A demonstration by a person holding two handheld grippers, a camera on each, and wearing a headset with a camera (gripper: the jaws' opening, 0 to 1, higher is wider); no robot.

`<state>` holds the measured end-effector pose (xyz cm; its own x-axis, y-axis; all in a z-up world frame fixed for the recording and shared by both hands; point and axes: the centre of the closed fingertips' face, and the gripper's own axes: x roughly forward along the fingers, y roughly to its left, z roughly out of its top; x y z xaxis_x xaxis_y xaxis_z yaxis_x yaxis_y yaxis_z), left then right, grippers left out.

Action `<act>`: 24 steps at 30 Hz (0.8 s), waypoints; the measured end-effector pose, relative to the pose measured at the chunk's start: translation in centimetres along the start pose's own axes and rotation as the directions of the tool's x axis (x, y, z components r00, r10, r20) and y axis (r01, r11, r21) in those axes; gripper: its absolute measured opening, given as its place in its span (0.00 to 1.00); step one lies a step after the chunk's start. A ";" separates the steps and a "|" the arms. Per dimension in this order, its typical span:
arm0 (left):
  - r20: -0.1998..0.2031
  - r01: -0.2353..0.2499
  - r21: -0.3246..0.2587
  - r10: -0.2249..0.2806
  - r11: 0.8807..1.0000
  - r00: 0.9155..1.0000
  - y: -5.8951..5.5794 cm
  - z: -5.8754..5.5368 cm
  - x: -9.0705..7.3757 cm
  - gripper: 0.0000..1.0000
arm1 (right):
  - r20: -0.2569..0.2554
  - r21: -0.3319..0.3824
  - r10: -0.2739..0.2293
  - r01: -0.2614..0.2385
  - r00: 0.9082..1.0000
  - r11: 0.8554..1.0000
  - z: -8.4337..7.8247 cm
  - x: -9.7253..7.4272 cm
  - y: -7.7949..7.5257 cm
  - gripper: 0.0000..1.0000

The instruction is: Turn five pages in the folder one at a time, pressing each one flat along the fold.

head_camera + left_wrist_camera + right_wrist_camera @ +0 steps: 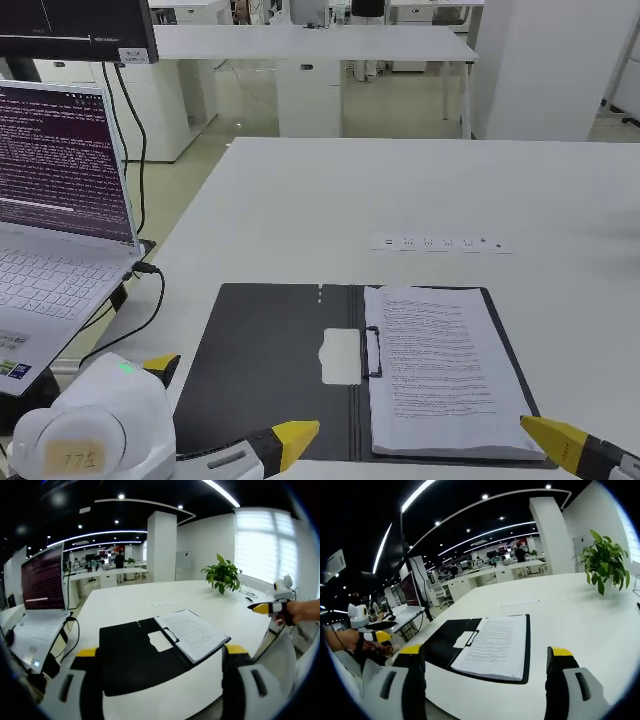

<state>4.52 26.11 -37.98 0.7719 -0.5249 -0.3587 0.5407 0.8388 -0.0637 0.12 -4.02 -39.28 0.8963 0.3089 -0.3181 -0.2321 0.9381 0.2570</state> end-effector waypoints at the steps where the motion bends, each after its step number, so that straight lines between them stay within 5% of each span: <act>1: 0.018 -0.003 -0.034 0.004 0.999 1.000 0.1 0.1 0.0 1.00 | -0.005 -0.006 0.015 -0.015 1.000 1.000 -0.1 0.0 0.3 1.00; 17: -0.023 0.009 -0.122 -0.012 0.992 1.000 -0.2 -2.2 -0.4 0.99 | 0.025 0.058 -0.015 0.014 1.000 0.998 -0.3 -1.2 0.1 1.00; 24: -0.022 0.021 -0.115 -0.024 0.993 0.999 -0.5 -2.0 -0.3 0.99 | 0.019 0.078 -0.019 0.017 1.000 0.997 -0.5 -0.9 0.1 1.00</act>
<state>3.36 26.14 -39.76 0.7513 -0.5416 -0.3771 0.5150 0.8385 -0.1782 -0.91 -4.19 -39.41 0.9076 0.2880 -0.3055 -0.1861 0.9282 0.3221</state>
